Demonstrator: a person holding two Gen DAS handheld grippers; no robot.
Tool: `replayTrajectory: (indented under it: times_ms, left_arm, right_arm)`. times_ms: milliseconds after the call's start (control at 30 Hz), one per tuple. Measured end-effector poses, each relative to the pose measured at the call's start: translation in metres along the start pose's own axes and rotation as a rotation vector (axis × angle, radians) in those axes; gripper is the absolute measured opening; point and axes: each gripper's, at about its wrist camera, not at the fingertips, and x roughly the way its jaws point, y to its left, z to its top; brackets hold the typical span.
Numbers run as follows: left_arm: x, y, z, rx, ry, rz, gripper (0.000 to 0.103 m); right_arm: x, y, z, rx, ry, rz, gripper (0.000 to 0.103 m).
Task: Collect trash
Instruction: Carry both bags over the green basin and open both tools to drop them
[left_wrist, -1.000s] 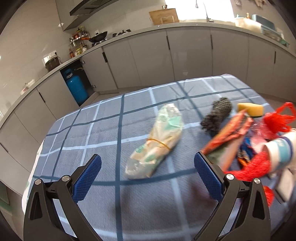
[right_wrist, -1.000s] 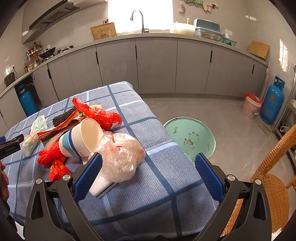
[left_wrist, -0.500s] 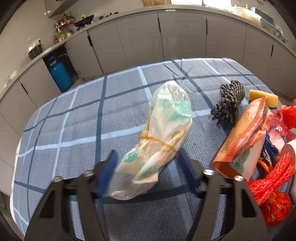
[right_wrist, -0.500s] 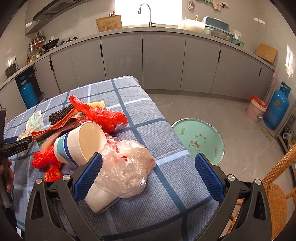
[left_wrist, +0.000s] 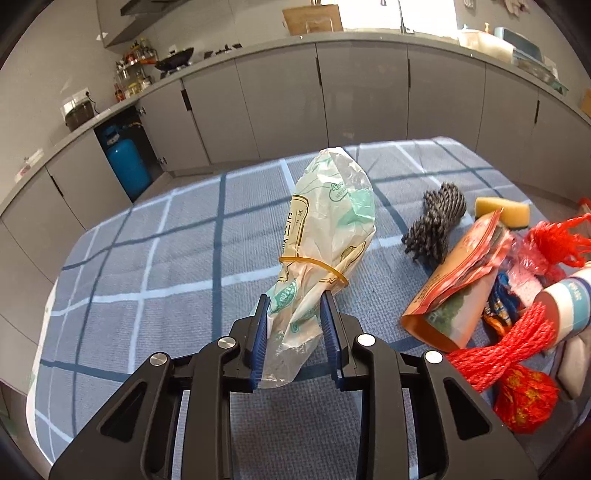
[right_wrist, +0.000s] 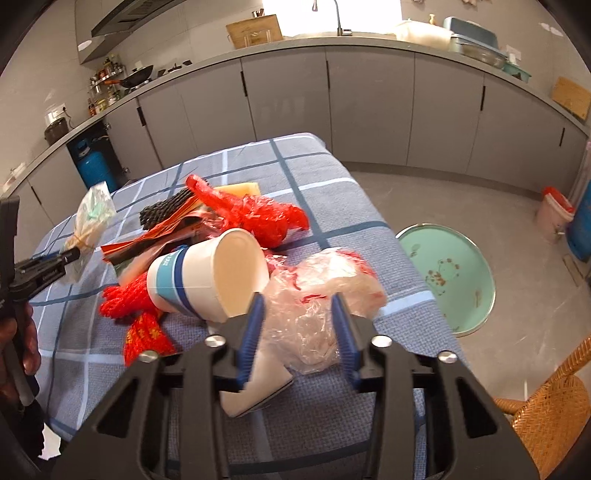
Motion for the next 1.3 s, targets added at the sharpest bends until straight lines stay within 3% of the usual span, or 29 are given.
replayTrajectory:
  times_ms: [167, 633, 1300]
  left_arm:
    - [-0.027, -0.007, 0.011, 0.003, -0.061, -0.002, 0.028]
    - [-0.076, -0.069, 0.042, 0.069, -0.185, -0.115, 0.028]
    - [-0.103, -0.204, 0.070, 0.216, -0.228, -0.304, 0.028]
  right_arm:
    - [-0.008, 0.001, -0.002, -0.004, -0.032, 0.018, 0.016]
    - [-0.032, -0.022, 0.007, 0.025, -0.123, 0.000, 0.015]
    - [-0.041, -0.101, 0.031, 0.117, -0.211, -0.090, 0.015]
